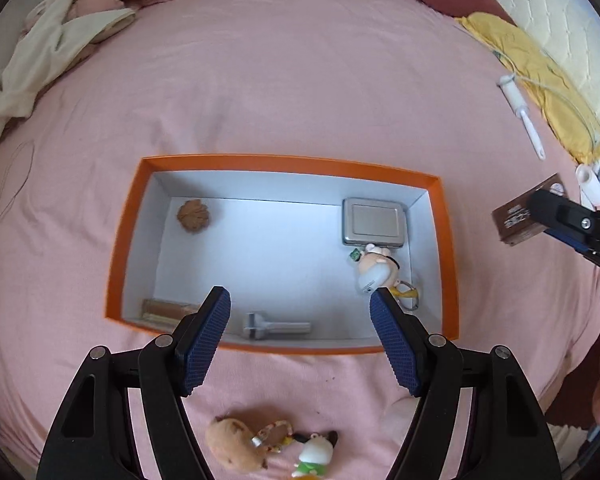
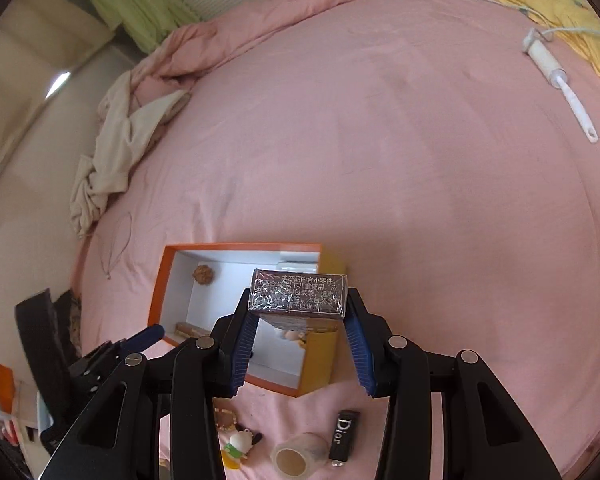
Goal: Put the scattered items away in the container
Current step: 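Grasp the engraved silver box with the right gripper while the left grasps the old-man figurine, then lift the silver box and figurine out and set them on the bedspread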
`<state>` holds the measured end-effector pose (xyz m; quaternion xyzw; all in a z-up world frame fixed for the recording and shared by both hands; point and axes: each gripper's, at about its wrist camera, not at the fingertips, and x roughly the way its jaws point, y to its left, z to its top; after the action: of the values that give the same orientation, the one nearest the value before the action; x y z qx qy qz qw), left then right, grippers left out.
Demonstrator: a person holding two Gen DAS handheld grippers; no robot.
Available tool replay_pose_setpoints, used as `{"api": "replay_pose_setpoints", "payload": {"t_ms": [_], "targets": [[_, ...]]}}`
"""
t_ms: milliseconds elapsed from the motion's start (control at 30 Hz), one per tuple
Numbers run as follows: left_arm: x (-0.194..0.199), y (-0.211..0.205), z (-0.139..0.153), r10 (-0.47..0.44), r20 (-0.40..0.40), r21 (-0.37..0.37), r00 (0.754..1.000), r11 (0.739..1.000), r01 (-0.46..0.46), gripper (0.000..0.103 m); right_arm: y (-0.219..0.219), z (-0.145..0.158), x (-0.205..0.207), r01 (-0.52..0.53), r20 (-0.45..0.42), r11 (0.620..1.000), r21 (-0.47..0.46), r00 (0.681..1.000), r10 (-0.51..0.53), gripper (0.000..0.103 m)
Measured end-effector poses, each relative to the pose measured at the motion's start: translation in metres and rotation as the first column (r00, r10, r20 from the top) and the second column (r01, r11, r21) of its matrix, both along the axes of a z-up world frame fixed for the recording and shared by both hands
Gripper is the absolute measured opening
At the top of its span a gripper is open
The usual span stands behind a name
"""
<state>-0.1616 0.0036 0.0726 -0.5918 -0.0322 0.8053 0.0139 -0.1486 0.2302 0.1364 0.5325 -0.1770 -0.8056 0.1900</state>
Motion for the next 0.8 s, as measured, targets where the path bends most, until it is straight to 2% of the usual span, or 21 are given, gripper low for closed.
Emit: {"api": "replay_pose_setpoints", "payload": {"t_ms": [100, 167, 267, 400, 467, 500, 533, 567, 667, 800], "targets": [[-0.017, 0.014, -0.023, 0.028, 0.068, 0.061, 0.997, 0.998, -0.032, 0.073, 0.026, 0.001, -0.003, 0.041, -0.004, 0.999, -0.007, 0.999, -0.041, 0.042], [-0.027, 0.019, -0.036, 0.068, 0.117, 0.048, 0.991, 0.996, -0.074, 0.073, 0.039, 0.002, -0.005, 0.065, -0.005, 0.998, -0.022, 0.998, -0.065, 0.042], [-0.033, 0.022, -0.049, 0.126, 0.109, 0.040, 0.986, 0.991, -0.131, 0.075, 0.057, 0.002, -0.006, 0.096, 0.001, 0.994, -0.054, 0.995, -0.096, 0.042], [-0.038, 0.020, -0.065, 0.211, 0.124, 0.101, 0.969, 0.969, -0.224, 0.077, 0.064, 0.002, -0.006, 0.099, 0.007, 0.992, -0.079, 0.995, -0.099, 0.042], [-0.038, 0.020, -0.066, 0.218, 0.126, 0.101, 0.968, 0.968, -0.231, 0.077, 0.062, 0.000, -0.004, 0.091, 0.011, 0.992, -0.087, 0.996, -0.090, 0.042], [-0.037, 0.020, -0.065, 0.212, 0.127, 0.097, 0.969, 0.970, -0.225, 0.076, 0.061, -0.001, -0.004, 0.087, 0.014, 0.992, -0.094, 0.996, -0.086, 0.042], [-0.036, 0.019, -0.065, 0.206, 0.133, 0.095, 0.970, 0.971, -0.219, 0.062, 0.059, -0.002, -0.004, 0.083, 0.016, 0.992, -0.096, 0.996, -0.082, 0.042], [-0.036, 0.016, -0.064, 0.200, 0.142, 0.095, 0.969, 0.972, -0.214, 0.043, 0.057, -0.003, -0.004, 0.078, 0.016, 0.993, -0.093, 0.997, -0.077, 0.042], [-0.034, 0.009, -0.062, 0.183, 0.168, 0.094, 0.969, 0.975, -0.200, 0.043, 0.053, -0.005, -0.002, 0.067, 0.017, 0.994, -0.091, 0.998, -0.065, 0.042], [-0.029, -0.015, -0.043, 0.241, 0.124, 0.144, 0.963, 0.956, -0.257, 0.043, 0.048, -0.006, 0.000, 0.054, 0.017, 0.995, -0.083, 0.998, -0.053, 0.042]]}}
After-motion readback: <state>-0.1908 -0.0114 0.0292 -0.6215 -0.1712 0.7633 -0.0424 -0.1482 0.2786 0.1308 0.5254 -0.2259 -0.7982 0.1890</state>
